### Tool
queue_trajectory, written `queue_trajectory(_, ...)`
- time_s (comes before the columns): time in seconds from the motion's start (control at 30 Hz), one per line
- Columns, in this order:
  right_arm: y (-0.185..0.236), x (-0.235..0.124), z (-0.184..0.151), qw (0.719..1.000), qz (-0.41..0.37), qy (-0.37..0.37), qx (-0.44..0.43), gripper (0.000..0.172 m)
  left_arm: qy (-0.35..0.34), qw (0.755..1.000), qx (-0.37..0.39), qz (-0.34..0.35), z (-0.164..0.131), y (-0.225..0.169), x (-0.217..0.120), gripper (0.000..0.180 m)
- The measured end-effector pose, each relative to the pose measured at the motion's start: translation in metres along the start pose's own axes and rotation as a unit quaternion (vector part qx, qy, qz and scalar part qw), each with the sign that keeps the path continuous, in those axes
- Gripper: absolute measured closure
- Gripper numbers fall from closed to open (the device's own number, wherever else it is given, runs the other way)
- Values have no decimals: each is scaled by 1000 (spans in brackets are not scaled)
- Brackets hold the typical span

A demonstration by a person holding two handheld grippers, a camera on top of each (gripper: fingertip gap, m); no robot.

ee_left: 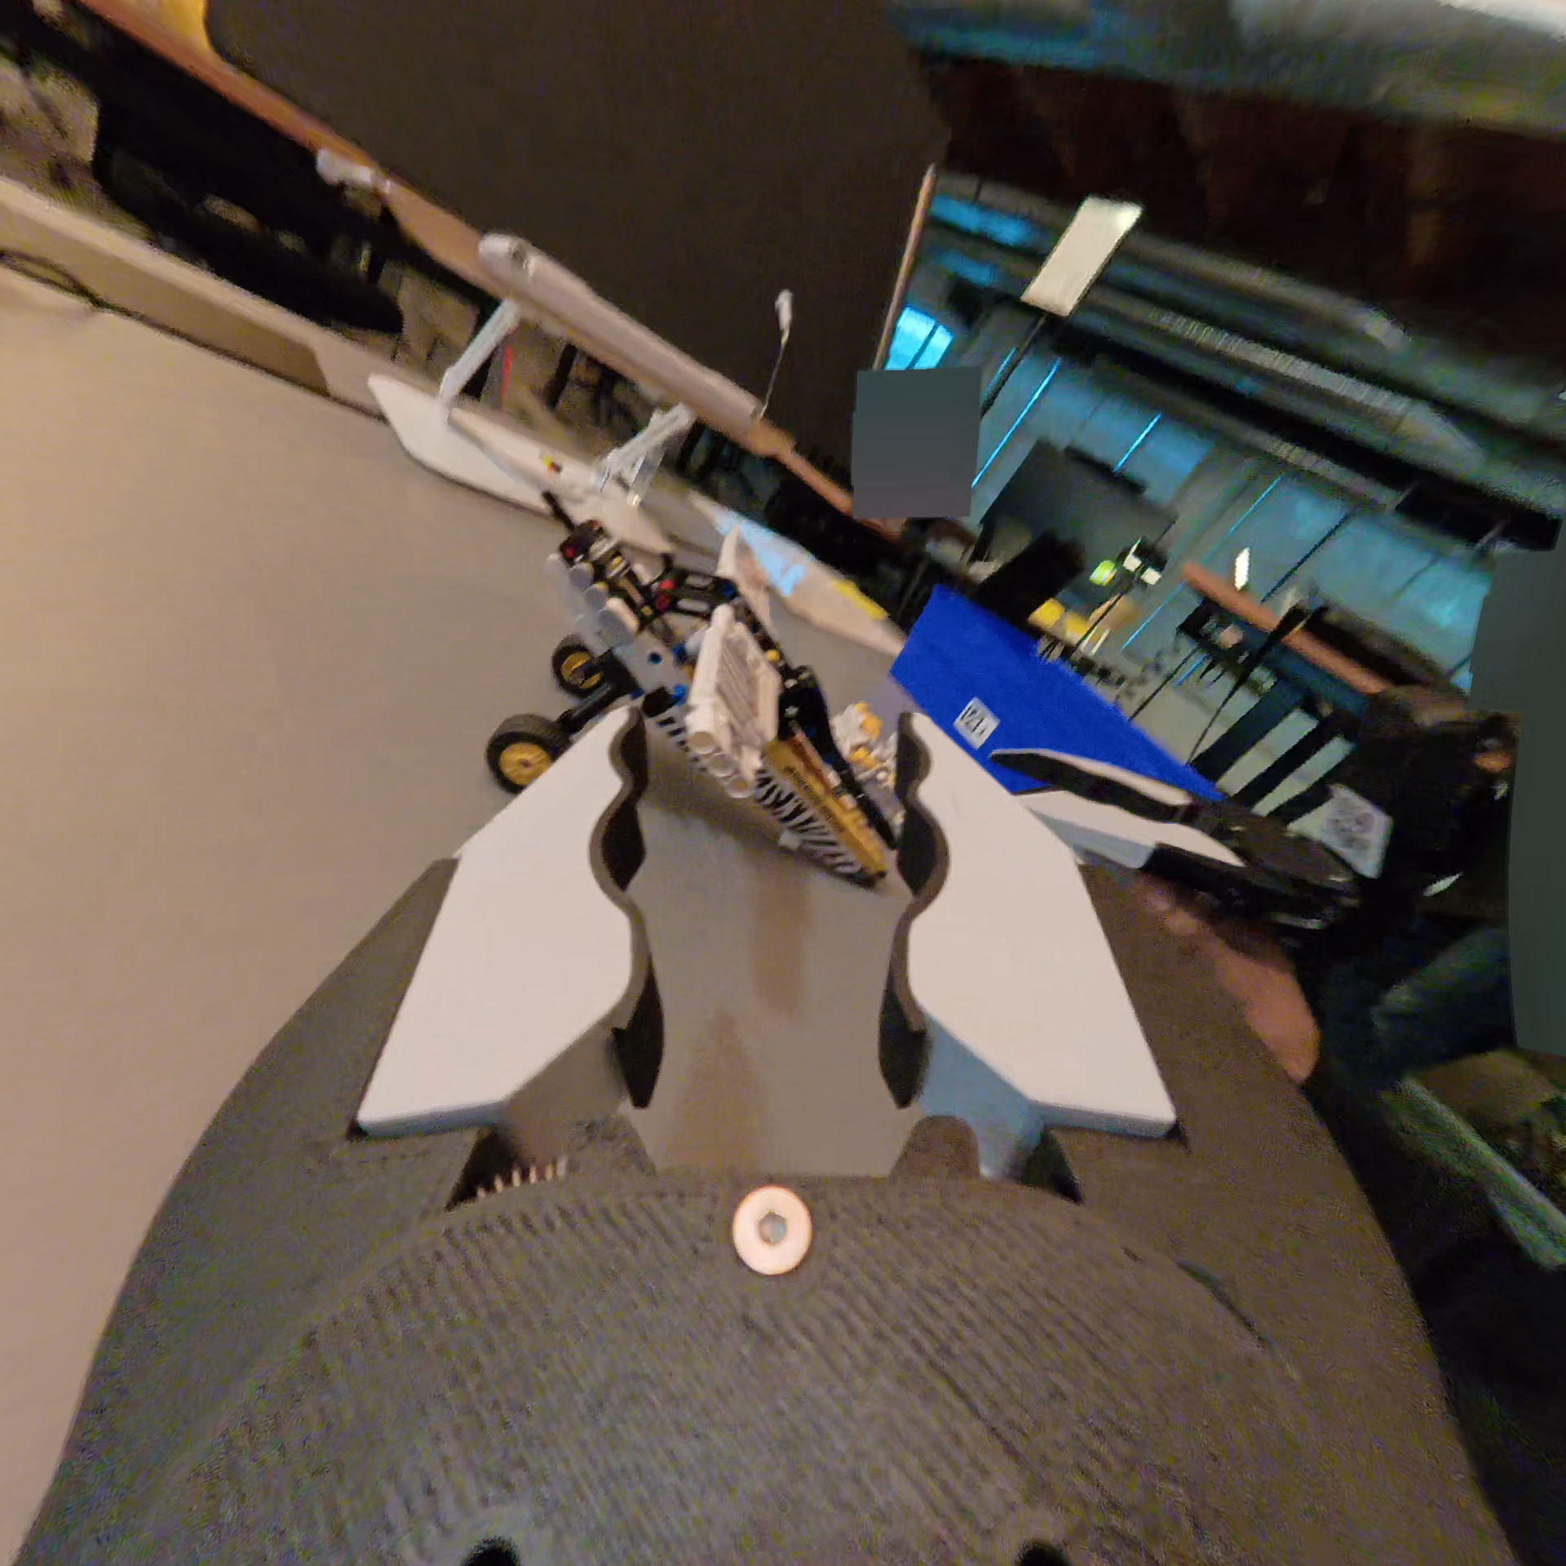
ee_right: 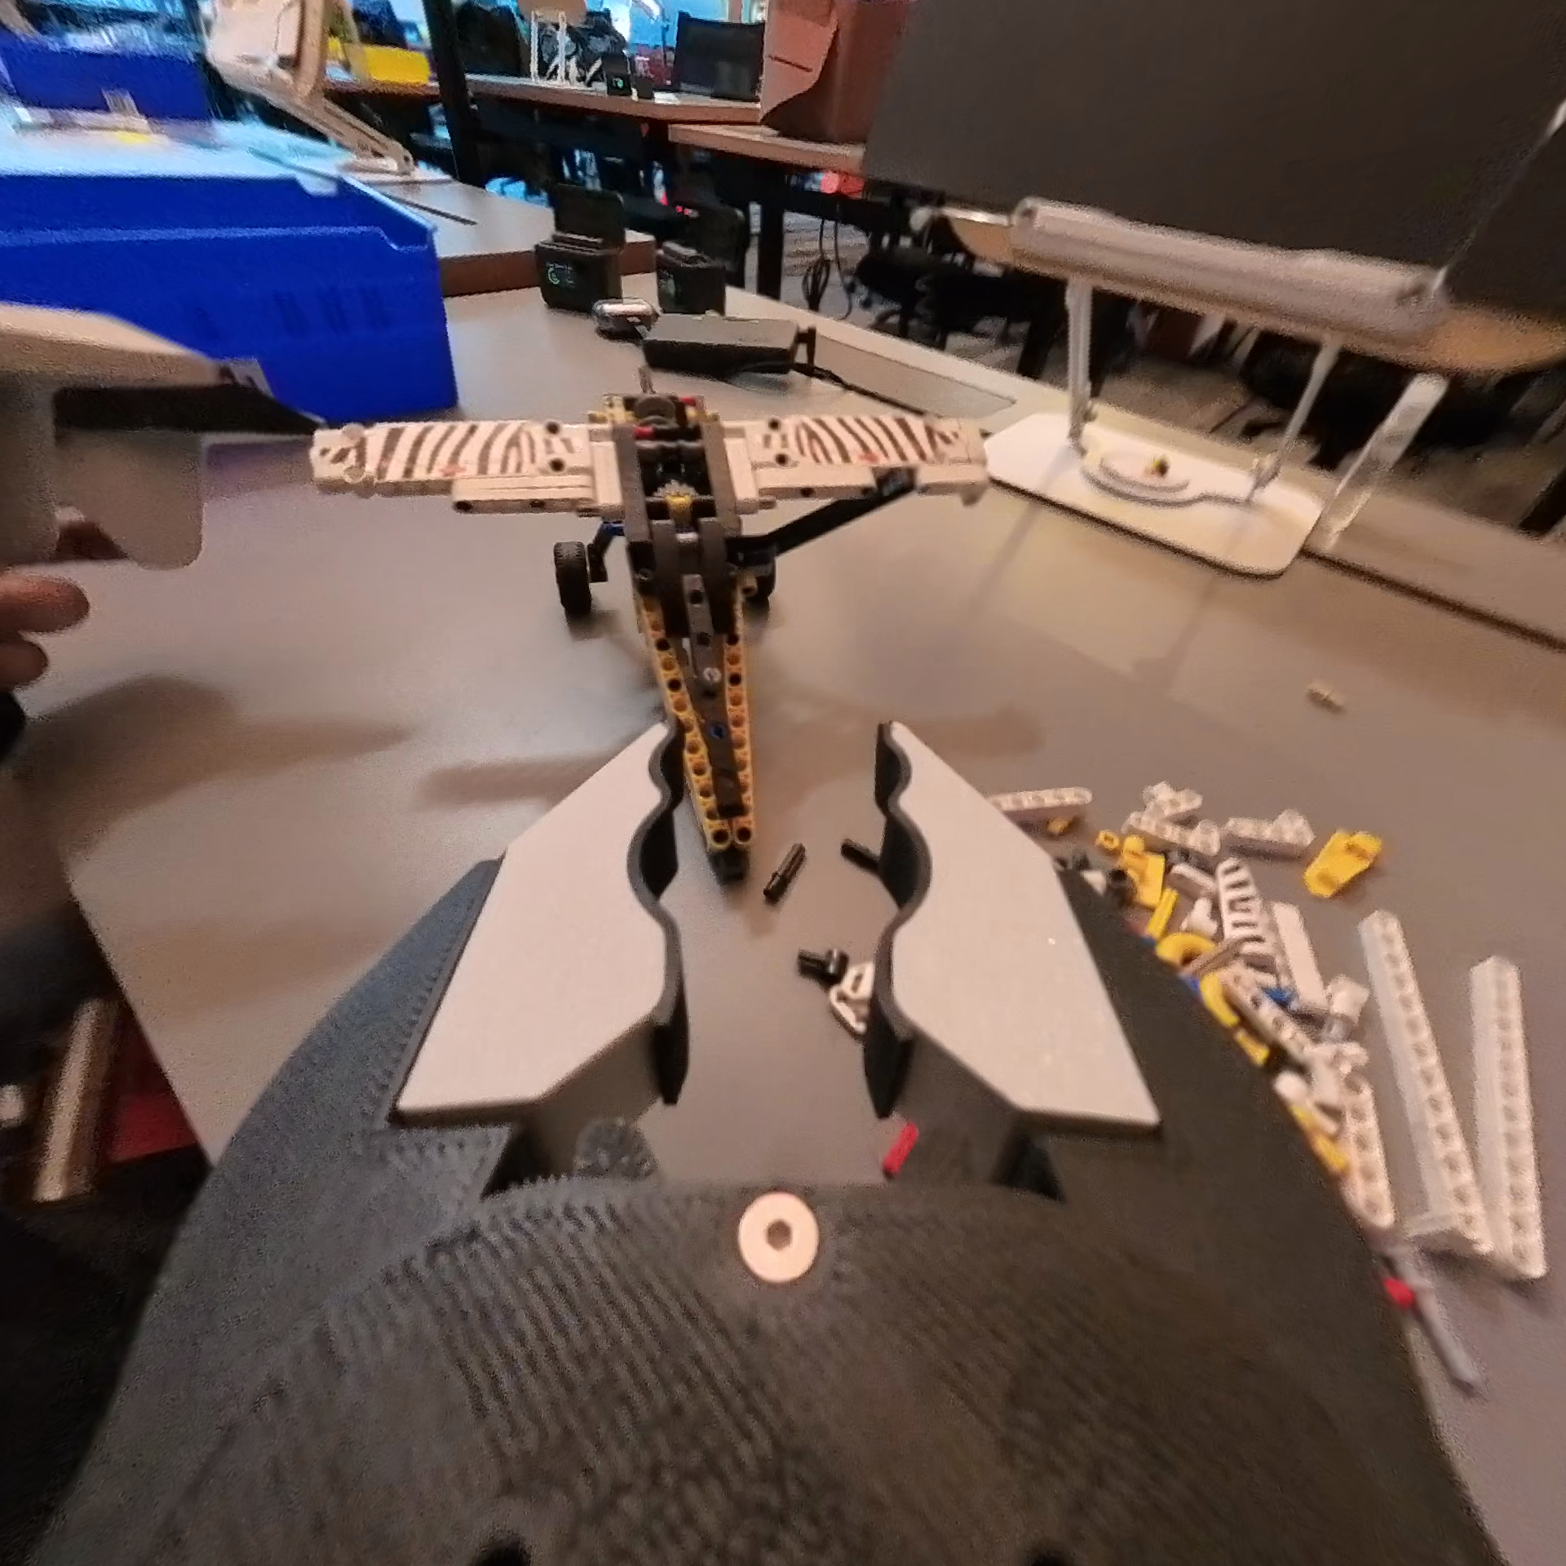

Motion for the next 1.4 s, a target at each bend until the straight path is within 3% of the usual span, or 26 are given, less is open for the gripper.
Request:
queue_trajectory(0.13,28,21,8,991,-29,-4,-127,128,78,995,-56,-12,-1,11,20,116)
queue_trajectory(0.27,55,50,13,952,-61,33,-299,132,120,984,-125,-46,-6,18,40,114)
queue_trajectory(0.4,71,76,17,914,-59,48,-398,133,154,968,-173,-93,-15,17,52,132)
queue_trajectory(0.53,77,99,23,884,-56,61,-461,135,140,957,-209,-144,-15,12,52,169)
queue_trajectory(0.73,83,124,26,811,-97,53,-574,153,129,961,-198,-141,-15,13,51,172)
queue_trajectory(1.4,79,136,21,821,-107,53,-558,154,129,957,-209,-153,-15,16,50,171)
Point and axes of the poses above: each gripper's, where its closed fingertips meet, x out along the fingers, z out of its top, y = z × x across the jaws, the point moved 4 cm from there along -x, back along the fingers, and after that the axes turned 11 degrees about z, right-handed, at the moved point
